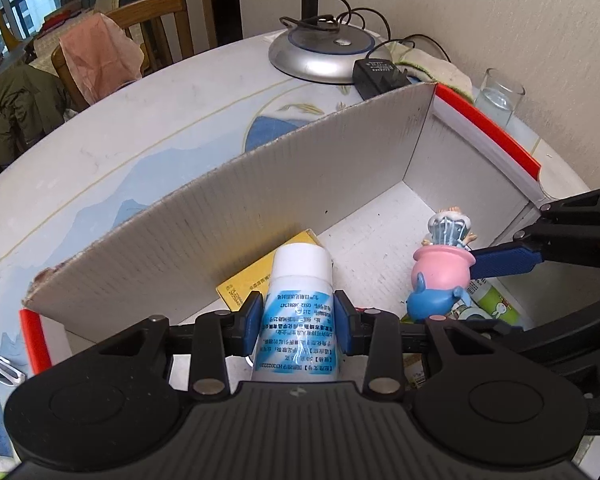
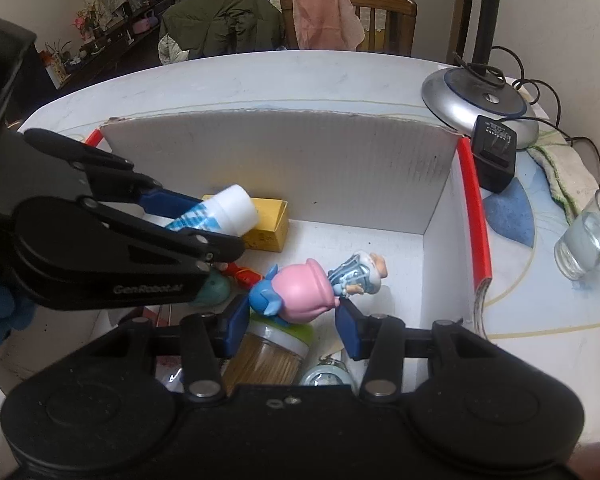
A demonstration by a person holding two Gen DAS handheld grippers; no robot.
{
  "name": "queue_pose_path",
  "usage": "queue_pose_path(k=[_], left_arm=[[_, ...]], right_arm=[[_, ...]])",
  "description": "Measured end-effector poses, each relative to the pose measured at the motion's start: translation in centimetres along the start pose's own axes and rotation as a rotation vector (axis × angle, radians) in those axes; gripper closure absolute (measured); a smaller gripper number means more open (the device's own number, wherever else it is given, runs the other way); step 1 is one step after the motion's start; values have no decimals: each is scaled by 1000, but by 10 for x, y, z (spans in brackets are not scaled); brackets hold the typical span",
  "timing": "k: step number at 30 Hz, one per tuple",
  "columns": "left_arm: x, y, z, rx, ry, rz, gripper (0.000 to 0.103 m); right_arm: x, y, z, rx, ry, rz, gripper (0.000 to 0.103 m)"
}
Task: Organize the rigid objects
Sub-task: 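Open both grippers to drop the cream tube and pig figurine in the box, then withdraw both grippers from the box back toward the mat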
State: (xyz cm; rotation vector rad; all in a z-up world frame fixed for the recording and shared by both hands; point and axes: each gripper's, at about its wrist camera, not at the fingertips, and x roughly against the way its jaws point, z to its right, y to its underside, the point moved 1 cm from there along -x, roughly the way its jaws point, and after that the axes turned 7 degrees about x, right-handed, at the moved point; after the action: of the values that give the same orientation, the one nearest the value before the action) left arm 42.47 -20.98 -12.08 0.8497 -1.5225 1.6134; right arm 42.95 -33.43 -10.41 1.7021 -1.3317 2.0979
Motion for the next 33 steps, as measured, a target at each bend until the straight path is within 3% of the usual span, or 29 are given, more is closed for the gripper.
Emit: queue_pose_path(k=[8, 9, 10, 16, 33], left_arm=[[-1, -3, 0, 15, 4, -11, 66], [-1, -3, 1, 16, 4, -9, 66], [-1, -3, 1, 17, 5, -9, 66], [7, -1, 2, 28, 0, 3, 50], [82, 23, -6, 105, 43, 140, 49]], right_arm=[[1, -1, 1, -16, -8, -3, 55], [1, 0, 2, -20, -8, -3, 53], [2, 0, 2, -23, -6, 1, 45], [9, 3, 0, -14, -11, 17, 42], [49, 14, -17, -18, -11, 98, 38]])
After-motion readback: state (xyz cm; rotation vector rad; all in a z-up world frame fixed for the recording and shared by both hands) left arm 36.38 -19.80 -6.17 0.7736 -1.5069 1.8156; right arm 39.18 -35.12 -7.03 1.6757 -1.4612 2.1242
